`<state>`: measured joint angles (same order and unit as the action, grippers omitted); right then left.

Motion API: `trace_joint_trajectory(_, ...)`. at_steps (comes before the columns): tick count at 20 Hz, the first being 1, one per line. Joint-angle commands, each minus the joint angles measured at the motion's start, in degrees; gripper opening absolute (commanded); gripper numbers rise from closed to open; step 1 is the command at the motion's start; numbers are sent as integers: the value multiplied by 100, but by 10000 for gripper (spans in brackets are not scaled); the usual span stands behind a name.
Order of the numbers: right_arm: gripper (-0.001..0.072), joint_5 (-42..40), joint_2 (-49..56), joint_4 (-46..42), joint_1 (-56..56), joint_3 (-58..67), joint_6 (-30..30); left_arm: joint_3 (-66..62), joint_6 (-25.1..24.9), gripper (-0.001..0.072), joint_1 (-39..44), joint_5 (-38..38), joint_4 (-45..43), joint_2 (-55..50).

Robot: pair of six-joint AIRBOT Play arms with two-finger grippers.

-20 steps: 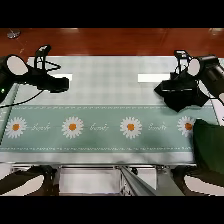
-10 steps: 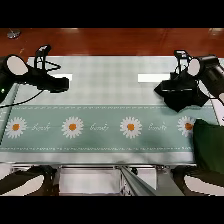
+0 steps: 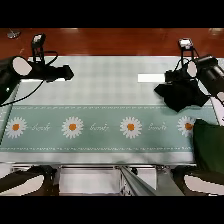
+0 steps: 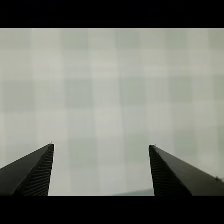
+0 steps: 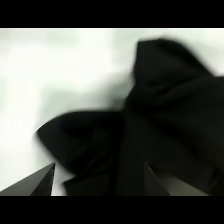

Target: Fold the shirts.

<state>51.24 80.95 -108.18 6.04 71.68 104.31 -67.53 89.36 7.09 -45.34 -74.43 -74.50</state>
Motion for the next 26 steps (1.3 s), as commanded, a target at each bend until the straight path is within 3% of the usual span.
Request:
trace_joint_trajectory(1,623,-483,332,-841,-553,-2,1016,0,9,704,-7,717,-42,-247)
trace_joint_trajectory(6,622,-221,1080,-385,-1528,0,1027,0,7,703,-50,208,-42,-337)
trace_joint_trajectory(9,605,221,1434,997,-1665,109,-61,0,-15,703,-201,-579,-70,-328)
trace_joint_trajectory(10,477,505,1471,1126,-1646,247,-396,0,-15,702,-286,-892,-232,-304)
trace_joint_trajectory(12,35,1058,1440,1381,-1617,717,-1067,0,-15,702,-514,-1423,-516,-166)
trace_joint_trajectory(15,31,1886,1307,1801,-1628,1956,-1458,98,-101,703,-748,-1956,-485,474)
trace_joint_trajectory(22,31,608,-466,2238,-1187,3534,-1528,2218,-254,703,-286,-1969,398,3681)
trace_joint_trajectory(26,31,599,-1200,2404,-579,4409,-1915,2964,195,703,-243,-1967,400,4439)
